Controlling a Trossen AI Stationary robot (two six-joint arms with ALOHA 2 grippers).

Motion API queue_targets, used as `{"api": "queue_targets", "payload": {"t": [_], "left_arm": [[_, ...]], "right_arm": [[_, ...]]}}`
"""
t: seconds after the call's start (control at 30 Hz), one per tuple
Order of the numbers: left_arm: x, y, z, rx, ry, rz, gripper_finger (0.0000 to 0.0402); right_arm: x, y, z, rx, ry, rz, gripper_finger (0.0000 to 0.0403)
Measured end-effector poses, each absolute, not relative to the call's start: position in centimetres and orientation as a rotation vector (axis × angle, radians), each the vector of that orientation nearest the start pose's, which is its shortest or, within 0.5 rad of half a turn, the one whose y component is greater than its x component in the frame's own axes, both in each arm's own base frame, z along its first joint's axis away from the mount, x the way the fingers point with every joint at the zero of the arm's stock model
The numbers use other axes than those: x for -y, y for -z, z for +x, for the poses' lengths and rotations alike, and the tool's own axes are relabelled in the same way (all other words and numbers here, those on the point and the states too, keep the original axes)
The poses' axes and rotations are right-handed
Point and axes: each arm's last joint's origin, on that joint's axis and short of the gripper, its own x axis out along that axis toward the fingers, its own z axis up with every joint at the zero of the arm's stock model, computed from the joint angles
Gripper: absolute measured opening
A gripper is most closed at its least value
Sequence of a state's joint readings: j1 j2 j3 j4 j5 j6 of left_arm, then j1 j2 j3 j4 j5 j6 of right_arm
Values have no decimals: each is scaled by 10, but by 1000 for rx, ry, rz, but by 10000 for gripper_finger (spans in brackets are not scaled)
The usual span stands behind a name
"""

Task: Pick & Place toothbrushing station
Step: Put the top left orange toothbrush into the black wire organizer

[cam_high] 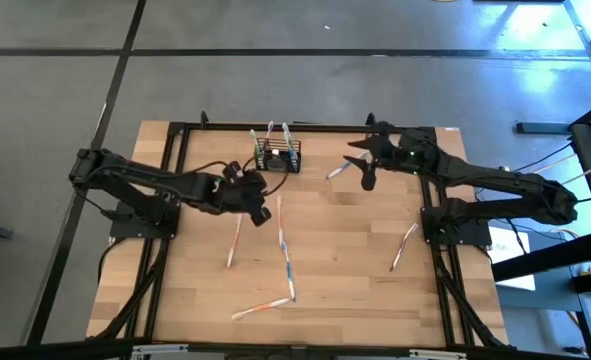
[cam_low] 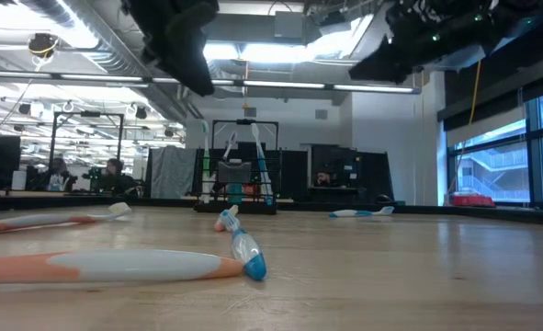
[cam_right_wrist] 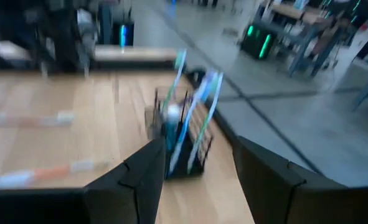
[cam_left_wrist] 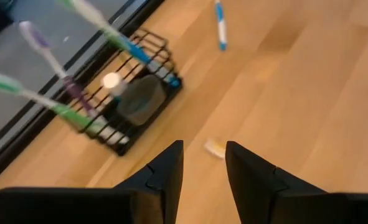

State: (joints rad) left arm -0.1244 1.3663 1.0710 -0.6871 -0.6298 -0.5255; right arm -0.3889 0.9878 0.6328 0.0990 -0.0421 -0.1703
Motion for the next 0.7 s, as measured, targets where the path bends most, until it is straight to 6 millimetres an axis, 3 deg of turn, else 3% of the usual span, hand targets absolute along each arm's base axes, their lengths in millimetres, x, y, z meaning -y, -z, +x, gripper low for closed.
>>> {"api": "queue_targets", "payload": {"t": [0.17, 0.5, 0.7], "left_arm": [[11, -281, 264, -840, -682, -139, 144], [5, -272, 255, -941, -760, -457, 249], [6, -268, 253, -964, -805, -557, 262]], "right_arm": [[83, -279, 206, -137, 343, -28, 191], [83, -280, 206, -108, 349, 71, 191], [83, -276, 205, -150, 350, 83, 191]]}}
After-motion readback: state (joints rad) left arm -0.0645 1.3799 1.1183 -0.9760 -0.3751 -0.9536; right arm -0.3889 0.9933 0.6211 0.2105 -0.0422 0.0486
